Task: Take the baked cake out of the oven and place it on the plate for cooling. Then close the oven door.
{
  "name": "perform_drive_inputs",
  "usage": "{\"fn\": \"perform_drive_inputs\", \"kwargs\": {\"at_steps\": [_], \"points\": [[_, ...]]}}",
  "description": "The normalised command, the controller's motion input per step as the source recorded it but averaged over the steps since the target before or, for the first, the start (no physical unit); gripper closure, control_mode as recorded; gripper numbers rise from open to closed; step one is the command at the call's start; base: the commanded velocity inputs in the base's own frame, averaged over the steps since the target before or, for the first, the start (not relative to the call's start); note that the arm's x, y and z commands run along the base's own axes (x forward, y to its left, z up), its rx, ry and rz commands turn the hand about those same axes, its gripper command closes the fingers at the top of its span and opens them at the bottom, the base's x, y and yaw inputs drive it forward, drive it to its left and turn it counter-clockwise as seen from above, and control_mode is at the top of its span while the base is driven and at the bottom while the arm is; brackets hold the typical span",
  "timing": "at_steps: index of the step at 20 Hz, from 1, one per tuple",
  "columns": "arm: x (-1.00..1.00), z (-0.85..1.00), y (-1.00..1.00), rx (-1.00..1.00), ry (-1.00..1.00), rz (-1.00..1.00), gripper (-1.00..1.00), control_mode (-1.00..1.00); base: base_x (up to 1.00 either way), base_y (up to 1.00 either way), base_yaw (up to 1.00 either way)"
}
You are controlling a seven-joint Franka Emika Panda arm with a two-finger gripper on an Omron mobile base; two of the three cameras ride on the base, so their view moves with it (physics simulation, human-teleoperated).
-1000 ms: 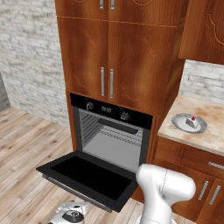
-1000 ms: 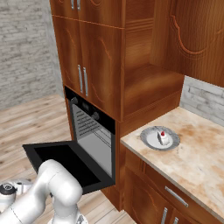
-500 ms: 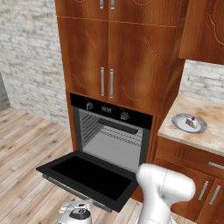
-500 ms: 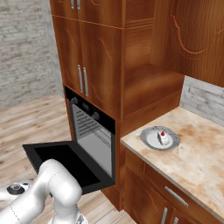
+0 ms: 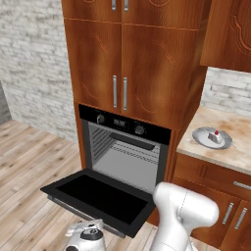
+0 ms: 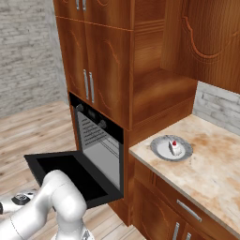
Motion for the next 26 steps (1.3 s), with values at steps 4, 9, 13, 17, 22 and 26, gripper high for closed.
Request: {"fn": "perform_drive_inputs", "kwargs": {"at_steps": [4, 9, 13, 17, 22, 26], "points": [[0.0, -0.45, 0.37, -0.01, -0.05, 0.01, -1.0, -1.0, 0.0, 0.0, 0.0], [0.05, -0.35, 0.36, -0.01, -0.04, 0.0, -1.0, -1.0, 0.0, 0.0, 0.0], [-0.03, -0.46, 0.34, -0.04, -0.01, 0.0, -1.0, -1.0, 0.0, 0.0, 0.0], [-0.01, -0.62, 0.31, -0.05, 0.0, 0.0, -1.0, -1.0, 0.0, 0.0, 0.0], [0.01, -0.65, 0.16, -0.05, 0.0, 0.0, -1.0, -1.0, 0.0, 0.0, 0.0], [0.16, -0.64, 0.01, -0.03, 0.0, 0.0, -1.0, -1.0, 0.0, 0.0, 0.0]]}}
